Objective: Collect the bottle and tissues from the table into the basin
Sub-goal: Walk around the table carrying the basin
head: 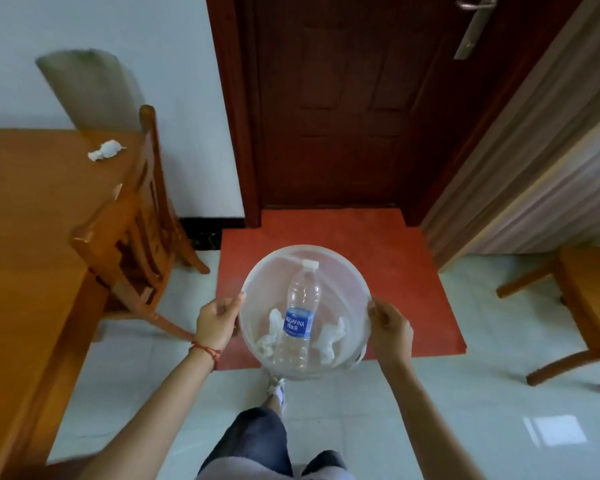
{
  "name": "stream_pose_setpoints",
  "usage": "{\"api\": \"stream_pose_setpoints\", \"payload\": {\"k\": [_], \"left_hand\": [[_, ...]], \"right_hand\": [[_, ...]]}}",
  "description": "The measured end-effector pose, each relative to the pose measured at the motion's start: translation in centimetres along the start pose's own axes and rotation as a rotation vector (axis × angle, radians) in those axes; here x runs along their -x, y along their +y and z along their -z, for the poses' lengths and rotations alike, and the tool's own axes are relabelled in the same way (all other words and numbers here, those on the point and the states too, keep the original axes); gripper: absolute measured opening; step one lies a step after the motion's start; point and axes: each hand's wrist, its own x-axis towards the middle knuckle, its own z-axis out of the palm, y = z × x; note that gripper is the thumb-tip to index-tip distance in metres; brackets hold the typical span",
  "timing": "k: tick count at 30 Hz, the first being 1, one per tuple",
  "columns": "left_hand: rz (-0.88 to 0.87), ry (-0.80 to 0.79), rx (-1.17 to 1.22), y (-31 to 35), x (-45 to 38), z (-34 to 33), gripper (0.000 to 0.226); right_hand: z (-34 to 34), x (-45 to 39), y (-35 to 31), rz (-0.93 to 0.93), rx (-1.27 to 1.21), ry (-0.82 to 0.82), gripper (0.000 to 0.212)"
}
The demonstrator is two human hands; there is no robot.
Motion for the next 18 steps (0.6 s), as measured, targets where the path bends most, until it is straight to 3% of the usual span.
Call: {"api": "stream_pose_setpoints", "payload": {"k": [6, 14, 18], "left_hand": [[0.057, 0.092, 0.068, 3.3, -9.4, -0.9, 0.026], [0.1, 0.145, 0.121, 7.9, -21.5, -0.4, 0.04], [0.127, 0.169, 0.15, 9.5, -25.8, -0.6, 0.034]], "right_hand": [[-5.7, -9.6, -4.3, 0.054, -0.002, -0.073, 0.017], [-12.5, -20.2, -11.4, 0.078, 0.007, -0.159, 0.02], [-15.1, -24.8, -13.9, 0.088, 0.017, -0.204, 0.022]]}}
